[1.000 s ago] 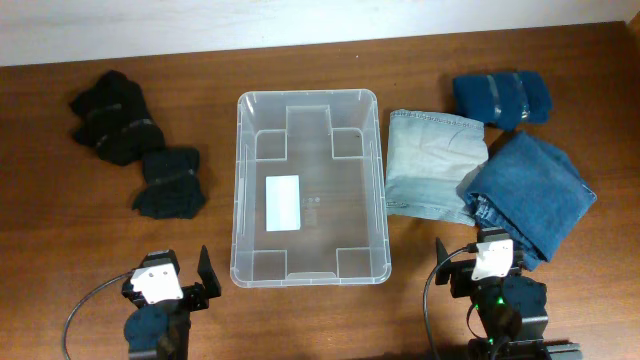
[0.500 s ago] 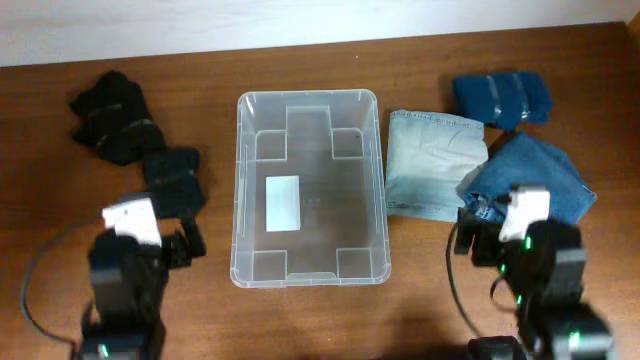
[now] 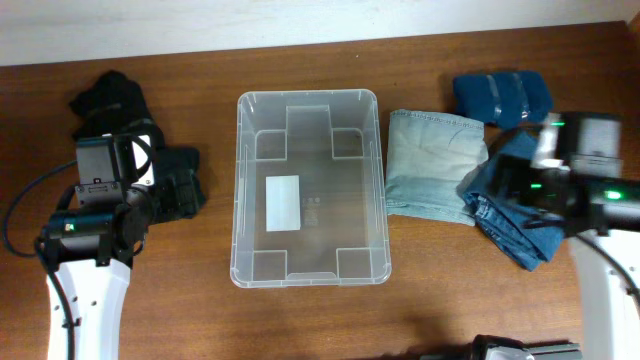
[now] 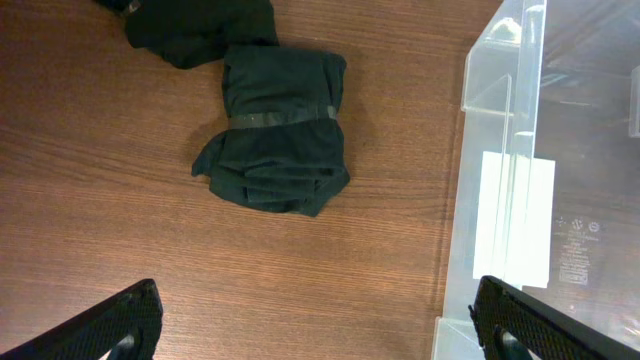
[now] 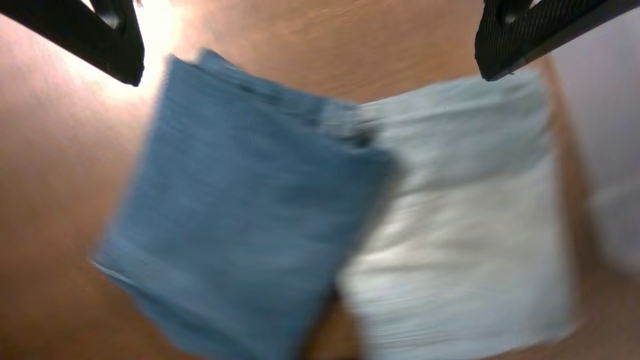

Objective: Pack container
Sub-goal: 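Reach the right gripper to the dark-blue folded jeans and grasp it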

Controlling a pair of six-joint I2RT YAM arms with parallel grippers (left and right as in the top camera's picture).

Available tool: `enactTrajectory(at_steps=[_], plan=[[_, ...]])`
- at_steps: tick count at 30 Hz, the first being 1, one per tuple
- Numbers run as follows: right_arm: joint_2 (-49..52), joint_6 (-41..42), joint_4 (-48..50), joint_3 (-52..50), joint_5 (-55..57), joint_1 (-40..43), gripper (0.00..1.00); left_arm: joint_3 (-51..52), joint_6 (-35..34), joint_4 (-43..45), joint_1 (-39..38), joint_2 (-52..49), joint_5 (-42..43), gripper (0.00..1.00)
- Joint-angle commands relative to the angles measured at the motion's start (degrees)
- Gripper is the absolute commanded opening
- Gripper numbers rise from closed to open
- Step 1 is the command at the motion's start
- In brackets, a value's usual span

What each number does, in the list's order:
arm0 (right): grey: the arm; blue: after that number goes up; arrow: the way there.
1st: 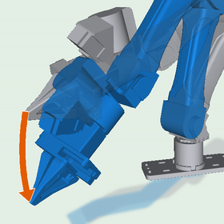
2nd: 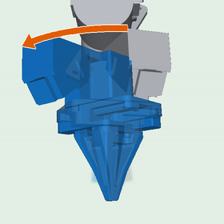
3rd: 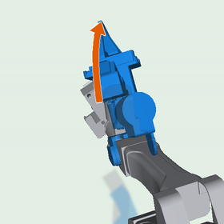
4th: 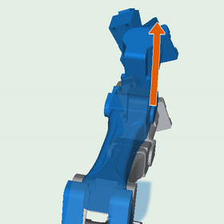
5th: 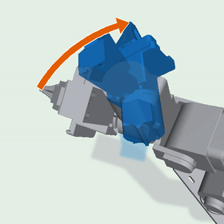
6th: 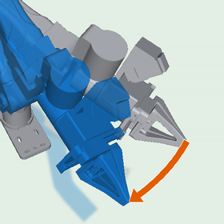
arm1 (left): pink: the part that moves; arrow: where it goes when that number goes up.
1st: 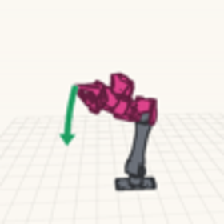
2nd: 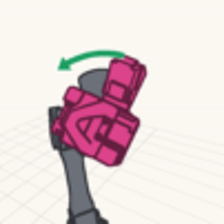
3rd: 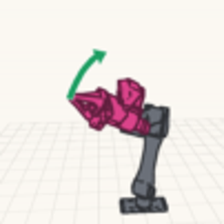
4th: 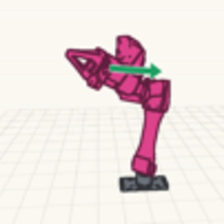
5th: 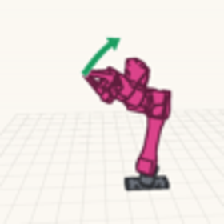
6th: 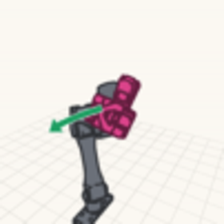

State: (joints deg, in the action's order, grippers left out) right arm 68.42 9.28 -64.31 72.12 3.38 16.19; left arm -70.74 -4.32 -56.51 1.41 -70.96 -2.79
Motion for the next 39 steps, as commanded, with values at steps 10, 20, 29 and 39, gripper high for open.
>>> enactTrajectory(at_steps=[10, 20, 29, 39], plan=[[8.44, 3.02, 1.55, -6.56, -14.45, 39.95, 0.98, -1.07, -0.52, 0.35, -0.13, -0.07, 0.02, 0.99], [19.71, -1.68, 13.94, -17.05, -25.05, 43.85, 0.98, -1.07, -0.52, 0.35, -0.13, -0.07, 0.02, 0.99], [25.57, -3.02, 25.77, -21.64, -35.56, 42.77, 0.98, -1.07, -0.52, 0.35, -0.13, -0.07, 0.04, 0.99], [29.31, -3.02, 32.94, -22.08, -38.29, 30.49, 0.58, -1.05, -0.52, 0.35, -0.13, -0.07, 0.04, 0.99]])
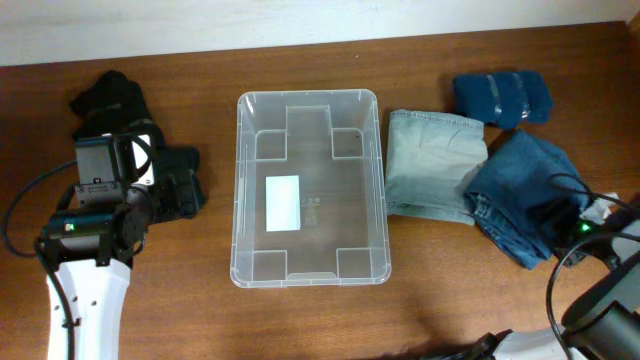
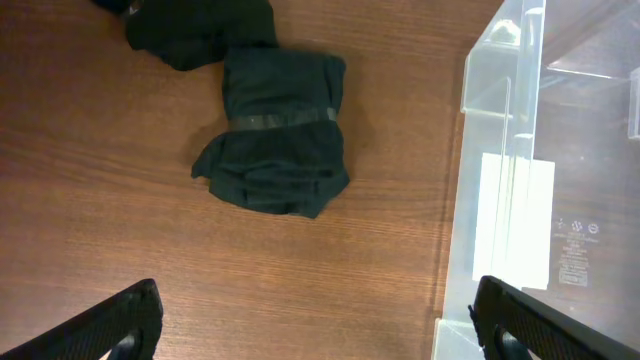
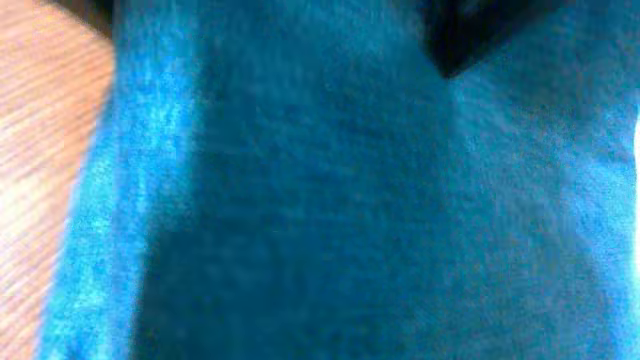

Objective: Pack container
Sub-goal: 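Reach the right gripper to the dark-blue folded jeans and grasp it, then lift the dark-blue jeans with the right gripper and lower into bin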

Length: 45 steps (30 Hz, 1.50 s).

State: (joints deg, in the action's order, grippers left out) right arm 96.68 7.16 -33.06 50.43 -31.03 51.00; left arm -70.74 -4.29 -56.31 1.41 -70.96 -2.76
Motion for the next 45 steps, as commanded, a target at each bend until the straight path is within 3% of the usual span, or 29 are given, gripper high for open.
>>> enactTrajectory(at_steps=[1, 4, 5, 13, 22, 26, 33, 38, 45], plan=[[1.05, -0.9, 2.27, -0.39, -3.87, -5.38, 0.47, -1.05, -0.55, 0.15, -0.13, -0.07, 0.02, 0.99], [1.03, -0.92, 3.56, -0.37, -3.82, -7.32, 0.11, -1.05, -0.55, 0.13, -0.13, -0.07, 0.02, 0.99], [1.03, -0.87, 3.56, -0.26, -3.85, -7.65, 0.04, -1.05, -0.55, 0.13, -0.13, -0.07, 0.02, 0.99], [-2.08, -0.74, -1.55, 3.82, -3.93, -7.8, 0.04, -1.05, -0.55, 0.13, -0.13, -0.07, 0.02, 0.99], [-16.37, -3.58, -14.16, 17.62, -3.69, -8.68, 0.04, -1.05, -0.55, 0.13, -0.13, -0.07, 0.0, 0.99], [-21.55, -6.58, -18.75, 24.15, -3.65, -12.72, 0.04, -1.05, -0.55, 0.13, -0.13, -0.07, 0.0, 0.99], [-25.27, -8.04, -21.18, 33.27, -2.16, -29.49, 0.04, -1.05, -0.55, 0.13, -0.13, -0.07, 0.0, 1.0], [-25.07, -8.0, -16.96, 36.76, 3.37, -49.94, 0.04, -1.05, -0.55, 0.13, -0.13, -0.07, 0.02, 0.99], [-16.44, -6.97, -9.55, 36.76, 13.7, -71.12, 0.04, -1.05, -0.55, 0.13, -0.13, -0.07, 0.02, 0.99]])
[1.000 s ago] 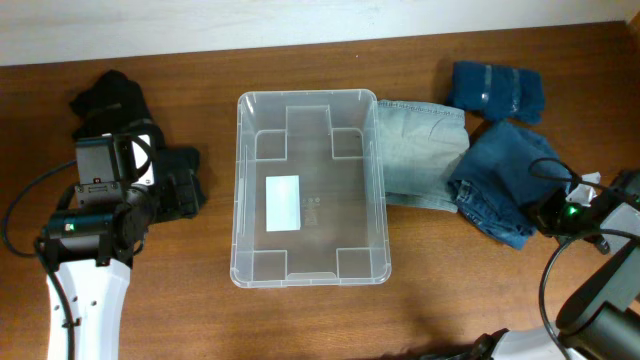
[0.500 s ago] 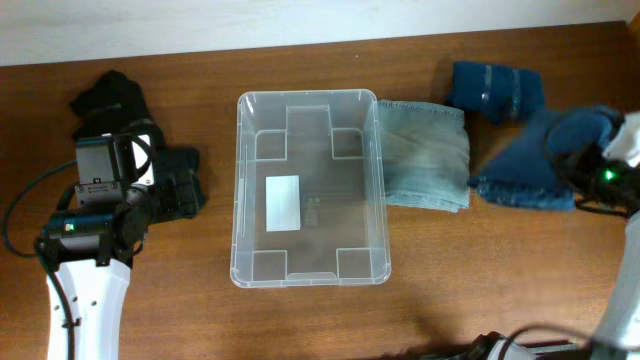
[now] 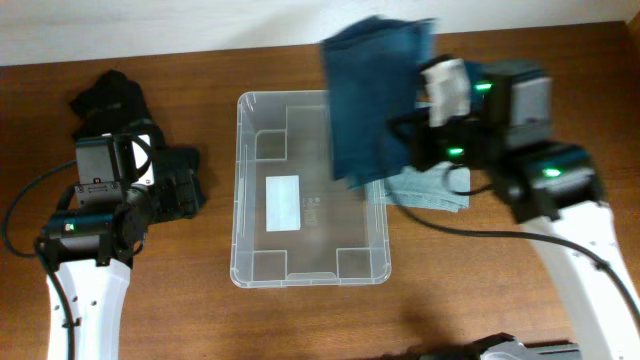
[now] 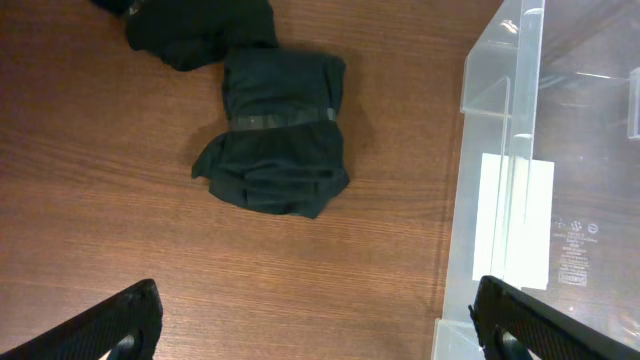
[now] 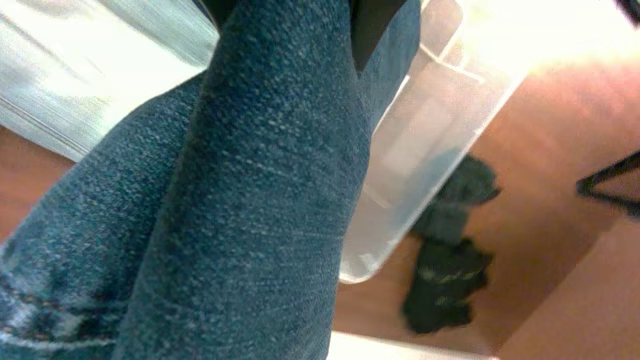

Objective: Pack container
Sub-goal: 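Lift the dark-blue jeans with the right gripper and lower into bin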

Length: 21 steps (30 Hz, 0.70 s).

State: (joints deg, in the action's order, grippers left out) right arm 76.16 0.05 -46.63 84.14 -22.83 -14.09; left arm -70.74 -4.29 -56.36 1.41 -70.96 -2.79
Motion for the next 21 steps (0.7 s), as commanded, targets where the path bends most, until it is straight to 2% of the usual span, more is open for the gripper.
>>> enactTrajectory(at_steps=[1, 4, 9, 21], plan=[[5.75, 1.14, 5.11, 3.06, 6.38, -7.37, 0.04, -1.05, -0.57, 0.17, -0.13, -0.07, 0.04, 0.99], [12.66, 6.38, 10.36, 3.06, 7.26, -10.45, 0.04, -1.05, -0.57, 0.17, -0.13, -0.07, 0.04, 0.99], [20.09, 15.76, 14.75, 3.06, 7.17, -11.04, 0.04, -1.05, -0.57, 0.17, -0.13, -0.07, 0.04, 0.99], [22.99, 23.98, 15.45, 3.04, 7.04, -16.17, 0.04, -1.05, -0.55, 0.17, -0.13, -0.07, 0.02, 0.99]])
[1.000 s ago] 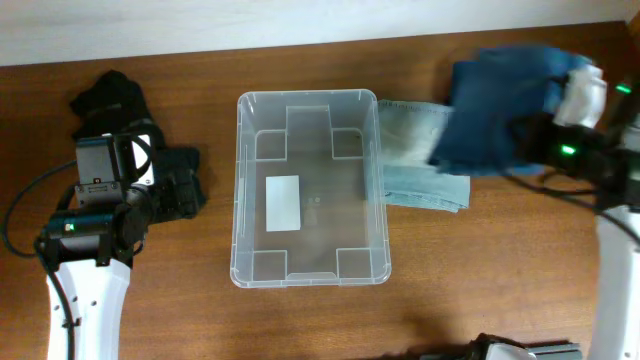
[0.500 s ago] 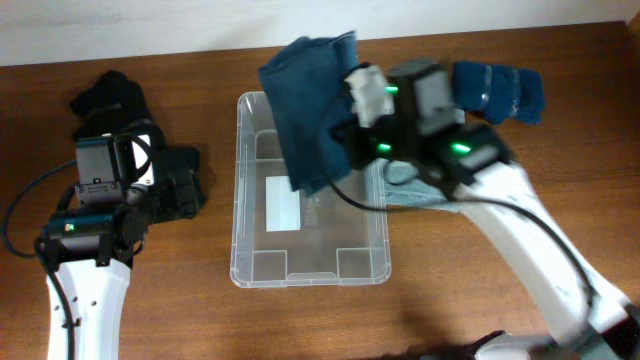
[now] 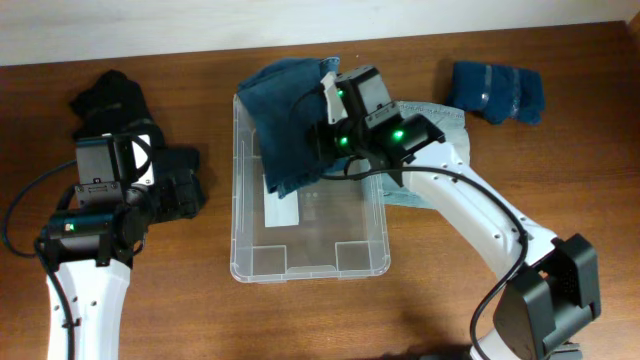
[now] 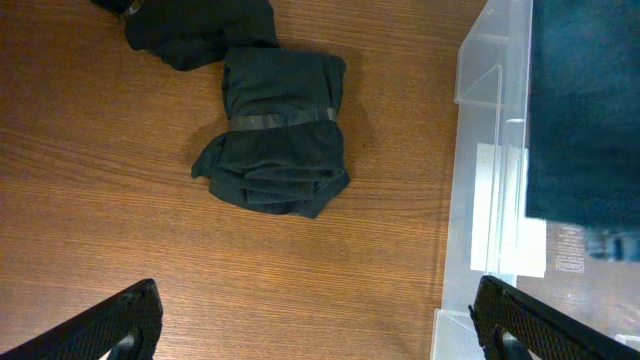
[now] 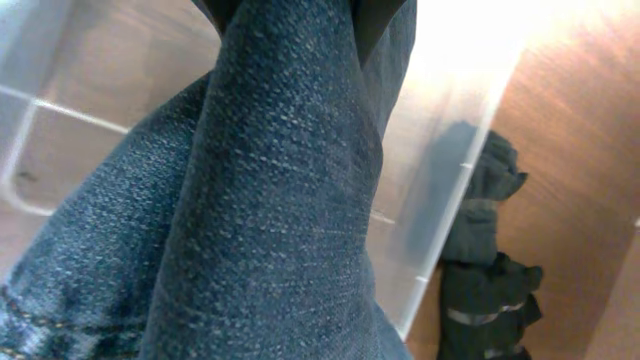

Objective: Pack container
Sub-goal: 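Lift the dark-blue jeans with the right gripper and lower into bin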

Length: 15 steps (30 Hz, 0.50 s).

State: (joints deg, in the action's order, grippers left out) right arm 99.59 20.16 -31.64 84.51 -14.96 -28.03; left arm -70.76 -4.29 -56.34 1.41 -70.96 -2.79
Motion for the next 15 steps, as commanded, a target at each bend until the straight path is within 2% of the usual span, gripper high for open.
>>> enactTrajectory(at_steps=[1, 8, 15], plan=[[-0.44, 4.68, 0.15, 2.67, -0.85, -2.49, 0.04, -1.03, -0.55, 0.15, -0.13, -0.07, 0.04, 0.99], [-0.44, 11.87, -4.37, 2.67, -0.83, -2.78, 0.04, -1.03, -0.55, 0.15, -0.13, -0.09, 0.02, 0.99], [-0.44, 11.63, -4.57, 2.67, 1.53, -2.75, 0.04, -1.03, -0.55, 0.15, -0.13, -0.09, 0.04, 0.99]])
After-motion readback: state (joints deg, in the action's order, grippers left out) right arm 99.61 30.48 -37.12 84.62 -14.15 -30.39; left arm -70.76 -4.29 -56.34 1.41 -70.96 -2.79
